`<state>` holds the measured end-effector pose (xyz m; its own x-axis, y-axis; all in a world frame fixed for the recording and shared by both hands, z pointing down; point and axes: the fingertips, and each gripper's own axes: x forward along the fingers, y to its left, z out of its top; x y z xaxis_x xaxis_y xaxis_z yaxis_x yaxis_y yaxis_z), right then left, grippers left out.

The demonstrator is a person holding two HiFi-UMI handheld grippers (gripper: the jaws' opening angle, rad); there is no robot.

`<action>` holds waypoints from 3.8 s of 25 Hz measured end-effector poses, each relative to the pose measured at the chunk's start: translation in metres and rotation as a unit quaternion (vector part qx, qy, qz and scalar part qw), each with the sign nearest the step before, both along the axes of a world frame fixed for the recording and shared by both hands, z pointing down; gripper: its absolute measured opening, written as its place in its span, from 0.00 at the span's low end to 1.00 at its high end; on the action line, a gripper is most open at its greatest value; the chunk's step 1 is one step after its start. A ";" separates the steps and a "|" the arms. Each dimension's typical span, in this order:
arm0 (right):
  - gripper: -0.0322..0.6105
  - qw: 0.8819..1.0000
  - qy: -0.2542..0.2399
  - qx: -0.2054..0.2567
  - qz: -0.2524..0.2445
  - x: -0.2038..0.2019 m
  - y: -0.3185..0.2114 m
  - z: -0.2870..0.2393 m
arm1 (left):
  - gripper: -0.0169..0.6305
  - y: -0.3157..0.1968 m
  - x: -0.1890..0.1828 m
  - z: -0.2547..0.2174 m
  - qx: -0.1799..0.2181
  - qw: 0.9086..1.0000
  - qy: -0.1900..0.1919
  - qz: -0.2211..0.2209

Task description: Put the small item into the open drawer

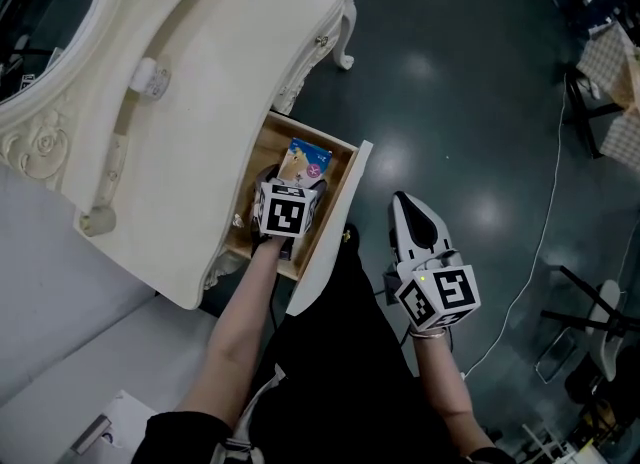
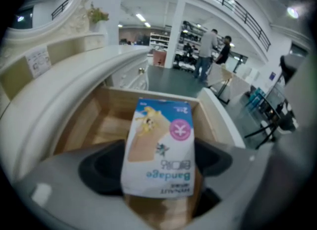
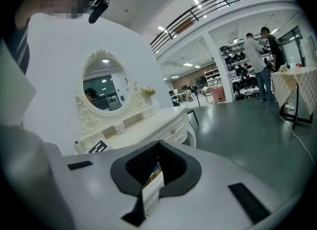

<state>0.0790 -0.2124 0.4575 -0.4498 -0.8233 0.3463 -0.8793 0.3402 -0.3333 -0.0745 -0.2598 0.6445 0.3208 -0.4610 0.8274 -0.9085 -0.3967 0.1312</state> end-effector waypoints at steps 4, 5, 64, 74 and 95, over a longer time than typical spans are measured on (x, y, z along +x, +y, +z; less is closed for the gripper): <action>0.06 1.000 0.001 -0.005 -0.001 -0.002 -0.001 0.004 | 0.70 0.002 -0.001 0.013 -0.019 1.000 -0.006 0.000; 0.06 1.000 0.001 -0.006 -0.001 -0.002 0.000 0.004 | 0.70 0.001 -0.001 0.016 -0.020 1.000 -0.007 0.000; 0.06 0.996 0.001 0.082 -0.034 -0.024 0.038 -0.060 | 0.23 0.035 -0.012 -0.197 0.206 0.975 0.076 -0.026; 0.06 0.992 0.005 0.117 -0.042 -0.033 0.057 -0.085 | 0.09 0.066 -0.024 -0.248 0.285 0.955 0.077 -0.022; 0.06 0.985 0.036 0.160 -0.055 -0.043 0.083 -0.116 | 0.03 0.120 -0.072 -0.293 0.354 0.916 0.161 -0.098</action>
